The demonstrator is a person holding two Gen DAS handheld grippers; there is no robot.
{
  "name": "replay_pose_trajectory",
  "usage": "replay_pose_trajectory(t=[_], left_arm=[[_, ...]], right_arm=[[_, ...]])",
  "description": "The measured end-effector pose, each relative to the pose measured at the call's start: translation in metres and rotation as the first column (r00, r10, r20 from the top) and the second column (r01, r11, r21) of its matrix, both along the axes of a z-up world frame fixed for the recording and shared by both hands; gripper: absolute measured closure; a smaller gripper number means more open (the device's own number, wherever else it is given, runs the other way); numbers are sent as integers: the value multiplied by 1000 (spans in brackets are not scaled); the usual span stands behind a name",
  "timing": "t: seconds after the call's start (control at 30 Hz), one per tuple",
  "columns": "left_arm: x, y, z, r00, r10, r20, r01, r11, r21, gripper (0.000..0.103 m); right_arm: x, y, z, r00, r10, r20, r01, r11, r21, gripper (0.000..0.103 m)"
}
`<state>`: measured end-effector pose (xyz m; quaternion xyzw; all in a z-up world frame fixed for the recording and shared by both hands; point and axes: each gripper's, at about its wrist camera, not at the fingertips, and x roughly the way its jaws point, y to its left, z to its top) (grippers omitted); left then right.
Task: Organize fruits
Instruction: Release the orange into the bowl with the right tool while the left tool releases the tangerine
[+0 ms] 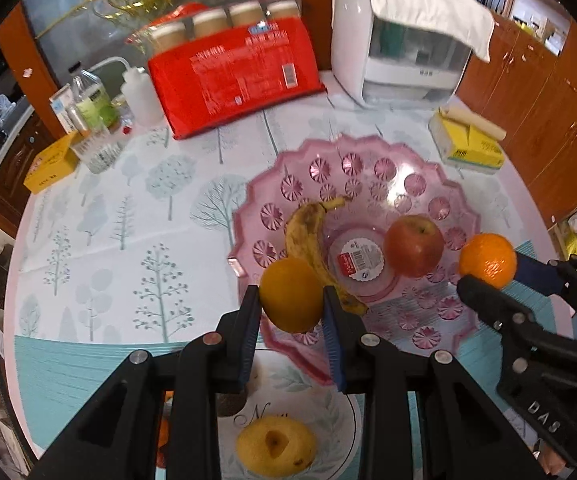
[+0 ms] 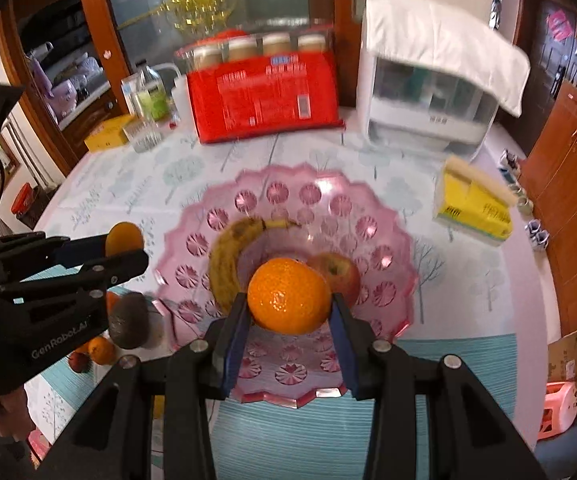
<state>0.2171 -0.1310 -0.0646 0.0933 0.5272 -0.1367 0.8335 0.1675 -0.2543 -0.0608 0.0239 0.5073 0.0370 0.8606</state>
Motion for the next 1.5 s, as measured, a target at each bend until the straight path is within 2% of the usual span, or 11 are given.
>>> replay_pose_trajectory(t=[0.27, 0.47, 0.7, 0.9, 0.97, 1.03, 1.1, 1.3, 1.5], left_arm=[[24, -13, -39, 999, 6, -53, -6, 1000, 1, 75], [39, -20, -61, 996, 11, -87, -12, 1000, -2, 75], [45, -29, -79, 994, -8, -106, 8, 1000, 4, 74], [46, -36, -79, 997, -21, -71, 23, 999, 27, 73], [46, -35, -79, 997, -20, -73, 22, 999, 25, 69], [46, -34, -77, 998, -15, -68, 16, 1000, 25, 47], [44, -31, -73, 999, -3, -43, 4, 1000, 26, 33], [40, -21, -60, 1000, 30, -3, -30, 999, 34, 27], [35, -5, -52, 997, 74, -6, -74, 997, 14, 26]], right_arm=[[20, -5, -40, 997, 0, -73, 2, 999, 35, 62], [31, -10, -60, 994, -8, -106, 12, 999, 42, 62], [36, -11, -70, 994, -8, -108, 11, 1000, 29, 62], [36, -7, -72, 996, 2, -95, -2, 1000, -2, 61], [36, -7, -74, 995, 4, -103, -5, 1000, -2, 61], [35, -7, -75, 994, 5, -109, -4, 1000, 7, 60], [33, -6, -75, 994, 8, -106, -6, 1000, 16, 60], [28, -3, -66, 997, 8, -76, -7, 1000, 12, 59], [27, -2, -60, 998, 3, -67, -2, 1000, 15, 59]])
